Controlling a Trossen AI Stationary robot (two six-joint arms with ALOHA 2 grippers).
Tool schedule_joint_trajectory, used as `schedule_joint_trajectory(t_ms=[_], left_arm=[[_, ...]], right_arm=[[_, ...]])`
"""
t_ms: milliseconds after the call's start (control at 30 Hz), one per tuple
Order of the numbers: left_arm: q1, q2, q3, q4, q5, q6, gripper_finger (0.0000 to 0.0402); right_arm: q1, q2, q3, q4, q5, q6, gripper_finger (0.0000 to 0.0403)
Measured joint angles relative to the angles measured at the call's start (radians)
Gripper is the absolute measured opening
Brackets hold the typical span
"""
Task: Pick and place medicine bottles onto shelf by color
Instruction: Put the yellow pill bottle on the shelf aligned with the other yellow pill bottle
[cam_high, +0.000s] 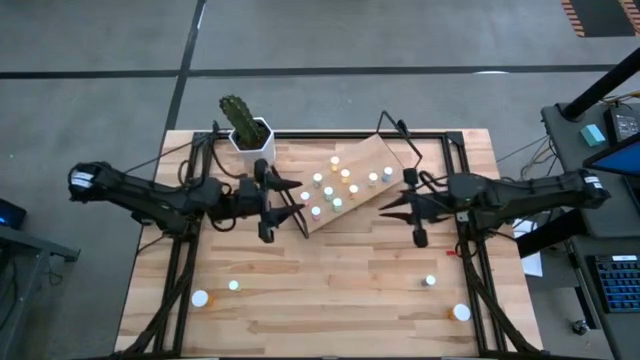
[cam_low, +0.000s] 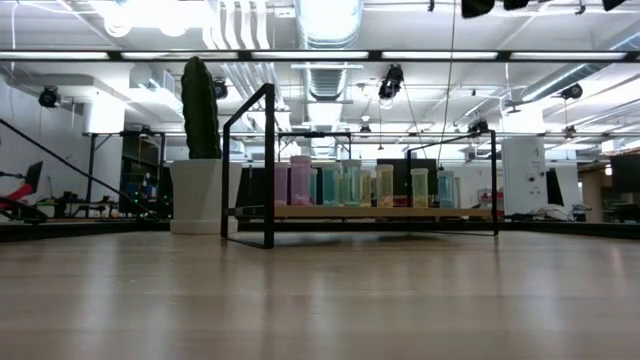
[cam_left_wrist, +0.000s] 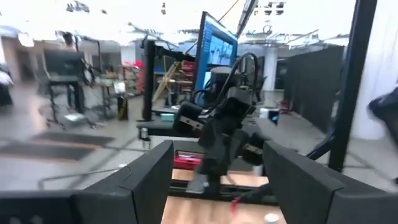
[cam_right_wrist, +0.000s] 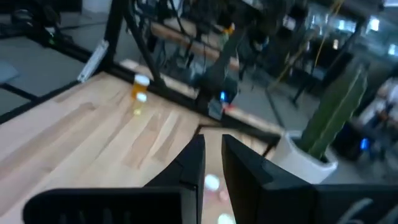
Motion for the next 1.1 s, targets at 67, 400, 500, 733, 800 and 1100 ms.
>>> schedule_joint_trajectory(t_ms=[67, 400, 500, 733, 800, 1100], left_arm=[[-0.001, 0.011, 0.067, -0.104, 0.001, -0.076, 0.0231], [-0.008, 0.124, 0.526, -1.237, 0.003, -0.949, 0.0231], [-0.069, 0.198, 0.608, -1.489, 0.173, -1.309, 0.0231], [-0.248, 0.384, 0.614, -1.665, 0.33, -1.638, 0.0231], [-0.285, 0.436, 0.59, -1.71, 0.383, -1.682, 0.0231], [-0.36, 0.527, 0.399, -1.722, 0.447, -1.742, 0.0236]], right_arm=[[0.0, -0.033, -0.014, 0.018, -0.016, -0.033, 0.0043], [0.0, -0.105, -0.075, 0.083, -0.064, -0.126, 0.0043], [-0.005, -0.119, -0.077, 0.082, -0.048, -0.135, 0.0043], [-0.007, -0.166, -0.076, 0.04, -0.041, -0.13, 0.0043], [-0.007, -0.174, -0.076, 0.035, -0.041, -0.13, 0.0043], [-0.007, -0.177, -0.077, 0.022, -0.041, -0.105, 0.0043]])
